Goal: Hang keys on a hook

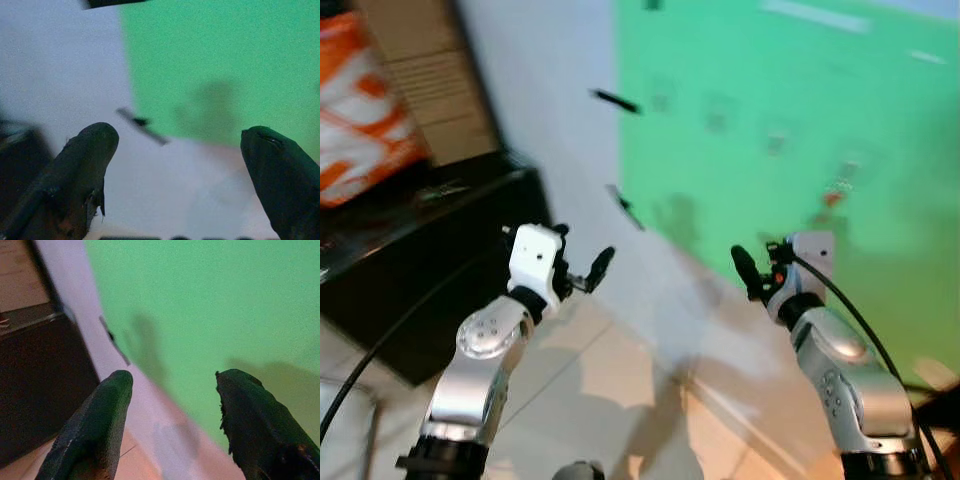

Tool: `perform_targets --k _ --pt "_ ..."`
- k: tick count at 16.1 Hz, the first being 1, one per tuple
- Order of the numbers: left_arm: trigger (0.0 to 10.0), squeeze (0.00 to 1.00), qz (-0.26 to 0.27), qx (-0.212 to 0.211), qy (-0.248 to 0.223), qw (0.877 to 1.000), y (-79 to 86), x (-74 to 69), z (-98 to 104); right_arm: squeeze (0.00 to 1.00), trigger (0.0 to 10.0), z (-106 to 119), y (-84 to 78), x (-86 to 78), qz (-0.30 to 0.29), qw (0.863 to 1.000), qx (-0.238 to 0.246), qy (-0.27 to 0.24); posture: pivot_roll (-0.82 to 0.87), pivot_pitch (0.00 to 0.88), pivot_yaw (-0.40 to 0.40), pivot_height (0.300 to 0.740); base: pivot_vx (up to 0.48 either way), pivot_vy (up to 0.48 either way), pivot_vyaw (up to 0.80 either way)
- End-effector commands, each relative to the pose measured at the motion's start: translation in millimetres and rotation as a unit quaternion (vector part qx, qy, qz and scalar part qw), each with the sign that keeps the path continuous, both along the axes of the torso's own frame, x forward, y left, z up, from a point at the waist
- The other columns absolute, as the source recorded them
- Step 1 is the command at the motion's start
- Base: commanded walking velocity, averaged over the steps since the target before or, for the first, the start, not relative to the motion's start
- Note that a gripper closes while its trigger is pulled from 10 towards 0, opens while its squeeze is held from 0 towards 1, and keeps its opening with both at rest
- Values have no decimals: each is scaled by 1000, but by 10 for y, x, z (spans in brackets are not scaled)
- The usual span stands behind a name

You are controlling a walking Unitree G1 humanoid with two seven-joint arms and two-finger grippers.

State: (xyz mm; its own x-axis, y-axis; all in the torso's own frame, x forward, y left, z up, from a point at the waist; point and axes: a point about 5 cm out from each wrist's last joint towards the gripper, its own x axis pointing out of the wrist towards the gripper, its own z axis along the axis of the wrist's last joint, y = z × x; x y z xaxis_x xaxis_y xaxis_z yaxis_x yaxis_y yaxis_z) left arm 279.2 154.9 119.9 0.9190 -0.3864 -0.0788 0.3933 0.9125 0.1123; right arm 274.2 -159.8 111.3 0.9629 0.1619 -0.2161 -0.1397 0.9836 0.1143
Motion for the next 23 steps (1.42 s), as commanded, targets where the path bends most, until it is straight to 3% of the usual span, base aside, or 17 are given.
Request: perform_targets --k 1,2,4,9,12,16,18,23 --pt "10000 0 56 25 -8 998 96 32 27 1000 10000 -28 -45 -9 -11 1000 -2 2 -83 0 22 740 0 0 800" --pt "10000 0 83 26 -7 996 127 51 26 1000 10000 -19 -53 1 -10 1000 -11 -4 -85 0 23 740 0 0 800" --pt "10000 0 87 22 -17 996 101 56 51 1000 10000 -21 -74 2 -15 1000 -24 -9 -95 0 28 740 0 0 800" --pt "10000 0 70 12 -13 997 -15 47 52 1000 10000 -58 -110 -46 -35 998 -48 -6 -123 0 46 740 0 0 144" --pt "10000 0 68 5 -13 998 -32 72 57 1000 10000 -17 -95 -49 -21 999 -45 -11 -139 0 50 740 0 0 0" --pt "10000 0 61 4 -11 998 -54 94 63 1000 10000 -5 -24 -31 12 998 -65 -20 -129 0 41 740 0 0 773" --pt "10000 0 61 4 -12 998 -54 107 66 1000 10000 4 -33 -15 9 996 -81 -25 -130 0 42 740 0 0 800" --pt "10000 0 57 3 -12 998 -54 140 73 1000 10000 1 -133 -18 -24 997 -74 -21 -135 0 49 740 273 0 0"
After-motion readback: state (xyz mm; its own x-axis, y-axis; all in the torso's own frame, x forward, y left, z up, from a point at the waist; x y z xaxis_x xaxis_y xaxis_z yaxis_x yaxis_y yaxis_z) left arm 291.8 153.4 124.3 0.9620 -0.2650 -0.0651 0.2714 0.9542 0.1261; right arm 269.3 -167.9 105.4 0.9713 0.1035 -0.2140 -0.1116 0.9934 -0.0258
